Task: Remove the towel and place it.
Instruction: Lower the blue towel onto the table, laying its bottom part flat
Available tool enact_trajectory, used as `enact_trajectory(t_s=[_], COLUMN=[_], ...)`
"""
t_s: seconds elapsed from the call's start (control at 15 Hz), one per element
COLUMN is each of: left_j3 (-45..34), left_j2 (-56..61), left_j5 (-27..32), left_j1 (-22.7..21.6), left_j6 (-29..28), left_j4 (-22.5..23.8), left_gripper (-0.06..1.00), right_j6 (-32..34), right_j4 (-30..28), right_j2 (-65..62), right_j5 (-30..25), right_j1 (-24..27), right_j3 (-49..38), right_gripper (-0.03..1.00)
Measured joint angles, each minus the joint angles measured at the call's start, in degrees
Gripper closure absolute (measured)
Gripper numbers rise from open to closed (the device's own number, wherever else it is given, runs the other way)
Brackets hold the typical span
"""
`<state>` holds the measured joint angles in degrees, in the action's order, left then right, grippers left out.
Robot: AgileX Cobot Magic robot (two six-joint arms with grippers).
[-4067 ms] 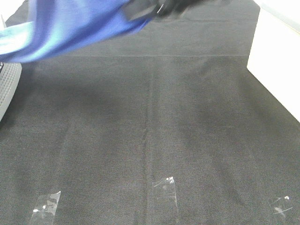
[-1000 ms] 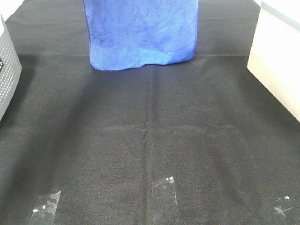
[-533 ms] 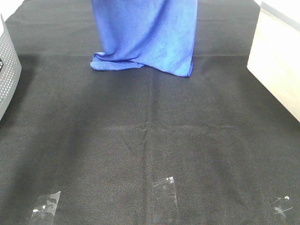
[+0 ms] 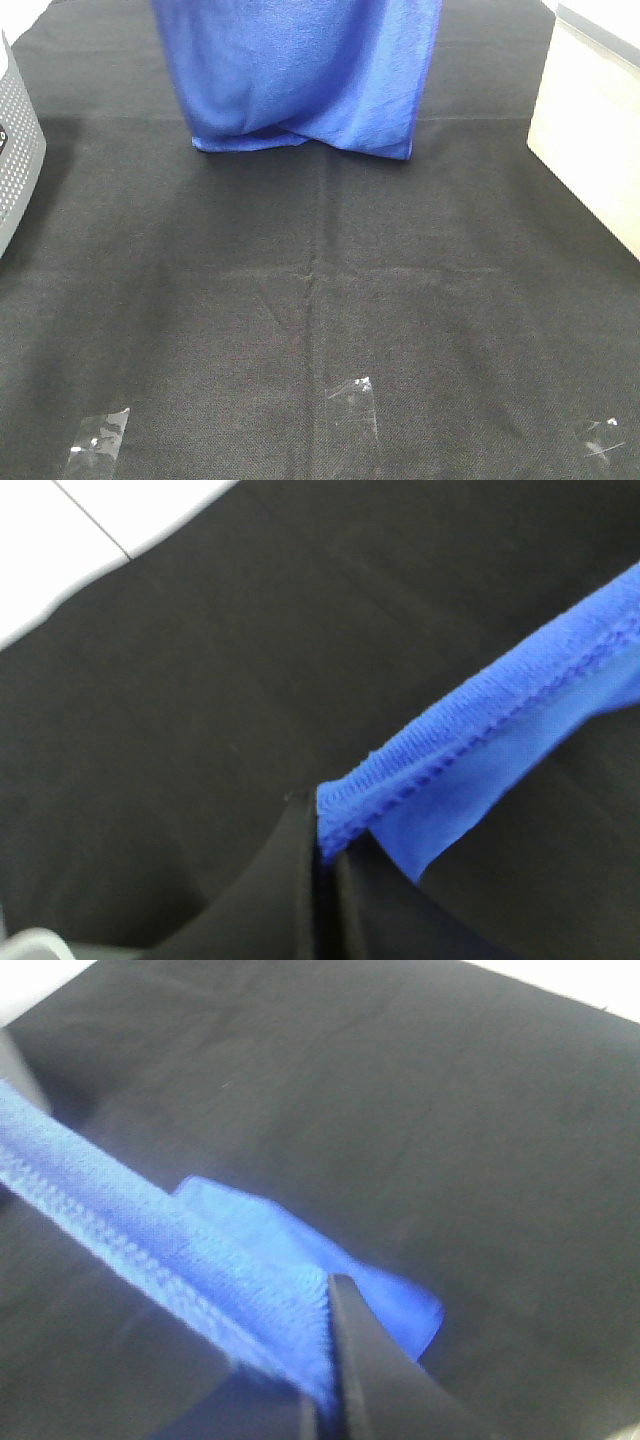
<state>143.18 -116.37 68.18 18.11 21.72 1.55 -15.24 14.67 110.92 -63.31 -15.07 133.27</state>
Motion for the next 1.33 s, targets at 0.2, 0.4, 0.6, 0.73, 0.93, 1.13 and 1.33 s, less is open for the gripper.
enact_trajectory(t_s=[0.2,0.4,0.6,0.73,0.93,1.13,1.33], left_j3=[0.0,-4.3,-18.56,-26.81,-37.13,-44.86,-53.23], left_j2=[0.11,1.72,8.77,14.44,23.38,30.14,35.98], left_j5=[1.38,1.55,1.6,1.55,1.49,0.97,0.57], left_j1=[0.0,0.34,1.26,1.6,1.83,2.01,2.12], left_j6=[-7.39,-10.77,-11.4,-11.4,-11.34,-11.34,-11.34], left_j4=[-2.12,-4.64,-4.81,-5.56,-6.7,-8.14,-11.17], left_gripper=[0.94,0.94,0.94,0.94,0.94,0.94,0.94], right_j6=[0.63,1.15,1.2,1.66,2.06,2.06,3.09], right_j4=[0.97,0.97,1.38,3.32,6.65,8.54,9.57], right_j2=[-0.29,-1.49,-6.53,-10.2,-16.79,-22.46,-27.85], right_j5=[-6.19,-6.59,-6.59,-6.59,-6.59,-6.53,-6.47], right_j1=[0.0,0.0,0.0,0.0,-0.11,-0.52,-0.57], right_j3=[0.0,-2.75,-12.78,-19.71,-27.44,-33.17,-41.65], right_gripper=[0.96,0.96,0.96,0.96,0.96,0.96,0.96])
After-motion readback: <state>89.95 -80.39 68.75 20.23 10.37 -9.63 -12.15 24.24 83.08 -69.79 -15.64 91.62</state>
